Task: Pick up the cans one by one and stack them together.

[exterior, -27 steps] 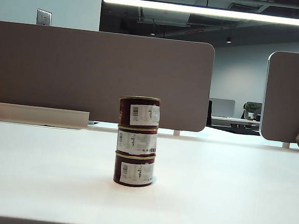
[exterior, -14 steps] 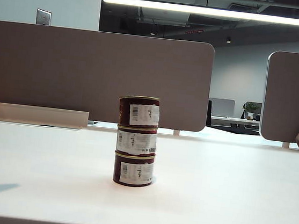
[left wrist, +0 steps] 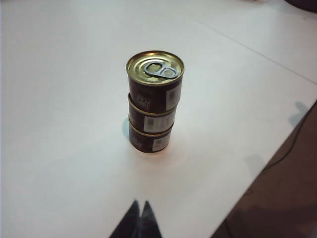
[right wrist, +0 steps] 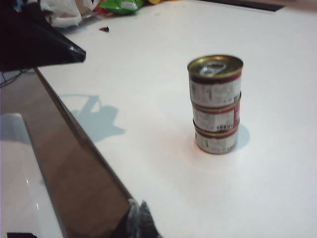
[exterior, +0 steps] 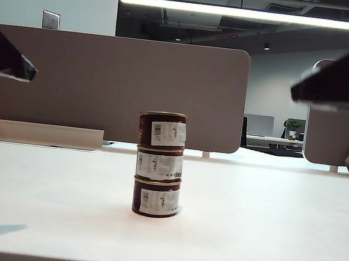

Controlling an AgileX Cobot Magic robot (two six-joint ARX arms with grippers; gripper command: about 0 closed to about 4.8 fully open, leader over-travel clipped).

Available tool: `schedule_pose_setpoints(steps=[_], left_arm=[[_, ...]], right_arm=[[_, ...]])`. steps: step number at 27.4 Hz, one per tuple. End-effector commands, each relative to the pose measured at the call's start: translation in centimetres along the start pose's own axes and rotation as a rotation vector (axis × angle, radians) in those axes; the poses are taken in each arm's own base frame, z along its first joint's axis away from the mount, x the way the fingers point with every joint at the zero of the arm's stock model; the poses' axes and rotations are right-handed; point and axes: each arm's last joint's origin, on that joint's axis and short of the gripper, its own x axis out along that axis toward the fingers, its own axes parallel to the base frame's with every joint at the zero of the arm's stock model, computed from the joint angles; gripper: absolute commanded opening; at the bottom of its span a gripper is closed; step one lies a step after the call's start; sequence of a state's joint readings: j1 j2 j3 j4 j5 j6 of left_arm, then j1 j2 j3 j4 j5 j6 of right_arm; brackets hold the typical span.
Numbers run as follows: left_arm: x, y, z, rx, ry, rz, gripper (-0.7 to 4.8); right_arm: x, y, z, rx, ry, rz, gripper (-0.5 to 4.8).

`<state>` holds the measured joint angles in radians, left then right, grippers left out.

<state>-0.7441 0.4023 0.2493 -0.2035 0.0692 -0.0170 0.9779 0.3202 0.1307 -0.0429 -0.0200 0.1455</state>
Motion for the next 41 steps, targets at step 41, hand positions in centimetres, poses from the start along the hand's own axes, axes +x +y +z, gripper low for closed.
schedule_pose_setpoints(steps=[41], left_arm=[[-0.1,0.9,-2.5,0.031,-0.037,0.066,-0.05]], right_arm=[[-0.9,-1.6,-2.2,-0.027,0.215,-0.321,-0.05]])
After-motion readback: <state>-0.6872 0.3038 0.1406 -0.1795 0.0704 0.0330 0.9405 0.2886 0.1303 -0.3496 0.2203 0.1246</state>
